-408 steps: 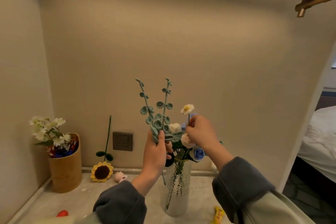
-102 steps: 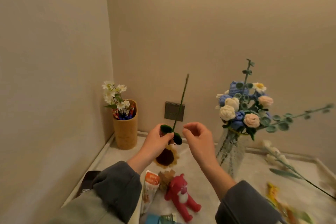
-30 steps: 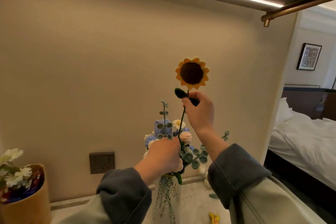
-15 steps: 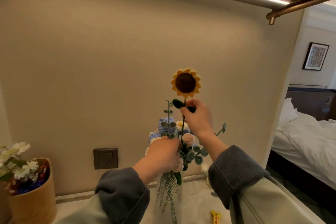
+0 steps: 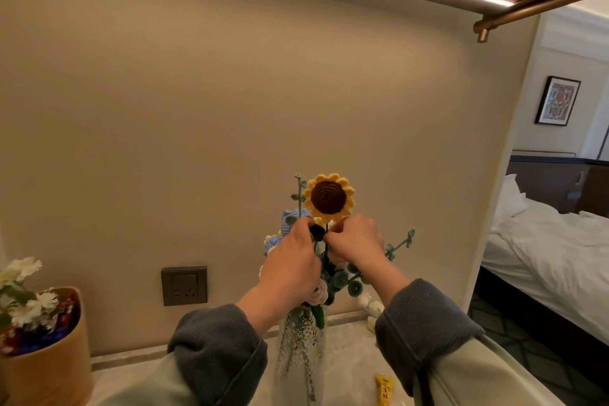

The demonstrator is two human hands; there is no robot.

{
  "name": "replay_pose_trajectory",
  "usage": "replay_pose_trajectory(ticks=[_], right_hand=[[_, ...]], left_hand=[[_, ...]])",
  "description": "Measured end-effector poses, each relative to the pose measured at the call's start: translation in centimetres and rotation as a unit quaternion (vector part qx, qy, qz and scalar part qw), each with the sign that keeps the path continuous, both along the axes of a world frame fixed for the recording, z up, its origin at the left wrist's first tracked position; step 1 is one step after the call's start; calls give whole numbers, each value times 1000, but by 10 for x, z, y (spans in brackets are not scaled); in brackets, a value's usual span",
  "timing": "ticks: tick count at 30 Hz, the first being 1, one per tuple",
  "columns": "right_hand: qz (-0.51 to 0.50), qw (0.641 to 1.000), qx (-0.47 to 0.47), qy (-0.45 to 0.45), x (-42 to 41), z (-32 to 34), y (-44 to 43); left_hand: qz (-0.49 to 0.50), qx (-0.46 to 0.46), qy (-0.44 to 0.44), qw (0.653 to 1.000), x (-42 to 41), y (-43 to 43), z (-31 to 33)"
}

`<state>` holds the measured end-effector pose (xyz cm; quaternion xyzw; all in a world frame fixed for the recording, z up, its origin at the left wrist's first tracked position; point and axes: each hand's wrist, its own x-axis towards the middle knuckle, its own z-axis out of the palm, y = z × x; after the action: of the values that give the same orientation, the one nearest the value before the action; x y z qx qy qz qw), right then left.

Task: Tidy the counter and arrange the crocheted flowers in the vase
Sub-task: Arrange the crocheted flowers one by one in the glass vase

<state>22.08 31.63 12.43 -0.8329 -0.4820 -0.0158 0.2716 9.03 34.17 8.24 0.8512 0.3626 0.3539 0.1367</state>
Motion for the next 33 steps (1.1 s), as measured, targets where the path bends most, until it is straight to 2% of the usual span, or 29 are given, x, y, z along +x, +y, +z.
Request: replay_pose_trajectory(ticks=[3,6,9,11,12,14,17,20,25,33], right_hand=[[10,999,-52,-3,3,6,-1],[56,994,-59,69,6,15,-3],[102,958,50,262,5,18,-6],[103,927,149,328,5,19,-12],[107,917,202,327,5,21,-14],[134,914,272,268,7,24,-16],[168,939,268,134,9,29,-15],[150,951,260,70,10,28,-12],[95,976,180,73,11,20,-9],[89,996,28,12,14,26,-10]], left_hand=[[0,17,-57,998,2,-2,3],[-9,31,-88,996,3,-2,10],[-5,36,-86,996,2,2,13],[-4,36,-86,996,3,3,14],[-3,40,-84,996,4,4,14],[-5,44,-80,996,6,4,13],[-16,41,-81,996,8,4,13],[-19,32,-92,995,9,4,14],[-21,22,-96,995,8,7,10],[-33,1,-98,995,7,5,8]])
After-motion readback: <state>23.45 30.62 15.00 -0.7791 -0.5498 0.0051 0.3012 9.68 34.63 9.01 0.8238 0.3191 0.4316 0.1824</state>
